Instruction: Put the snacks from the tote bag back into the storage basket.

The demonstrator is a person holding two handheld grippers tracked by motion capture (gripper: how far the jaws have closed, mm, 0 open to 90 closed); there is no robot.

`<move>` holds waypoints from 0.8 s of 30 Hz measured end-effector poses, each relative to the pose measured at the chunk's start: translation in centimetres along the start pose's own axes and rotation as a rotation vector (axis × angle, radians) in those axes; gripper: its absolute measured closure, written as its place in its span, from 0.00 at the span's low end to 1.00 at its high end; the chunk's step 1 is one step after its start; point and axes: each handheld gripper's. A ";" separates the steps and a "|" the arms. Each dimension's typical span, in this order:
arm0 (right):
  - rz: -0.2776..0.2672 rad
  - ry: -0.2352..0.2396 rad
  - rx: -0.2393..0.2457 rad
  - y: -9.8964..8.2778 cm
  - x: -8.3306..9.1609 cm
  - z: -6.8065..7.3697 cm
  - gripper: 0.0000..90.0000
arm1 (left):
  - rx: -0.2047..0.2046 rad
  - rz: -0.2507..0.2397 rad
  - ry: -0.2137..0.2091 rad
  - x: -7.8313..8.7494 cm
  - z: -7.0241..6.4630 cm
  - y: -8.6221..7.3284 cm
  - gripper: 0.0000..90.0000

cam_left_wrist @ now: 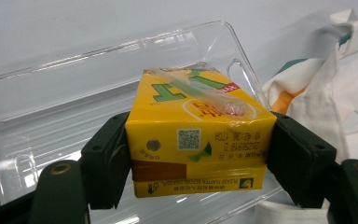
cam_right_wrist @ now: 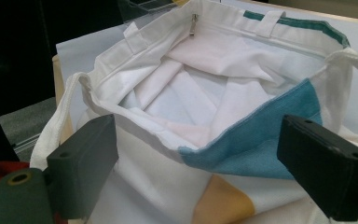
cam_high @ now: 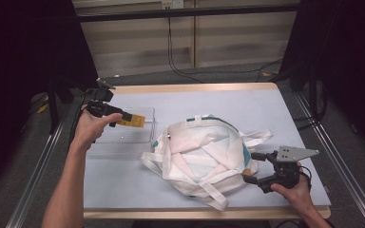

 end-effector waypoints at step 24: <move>0.012 0.005 0.001 0.0 -0.3 0.0 0.13 | 0.074 0.089 0.022 -2.4 -0.3 2.3 0.31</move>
Point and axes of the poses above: each handheld gripper's, and its own axes: x roughly backward along the jaws, y roughly out of its top, z roughly to its left, and after that the axes turned 11 degrees about -x, right-handed
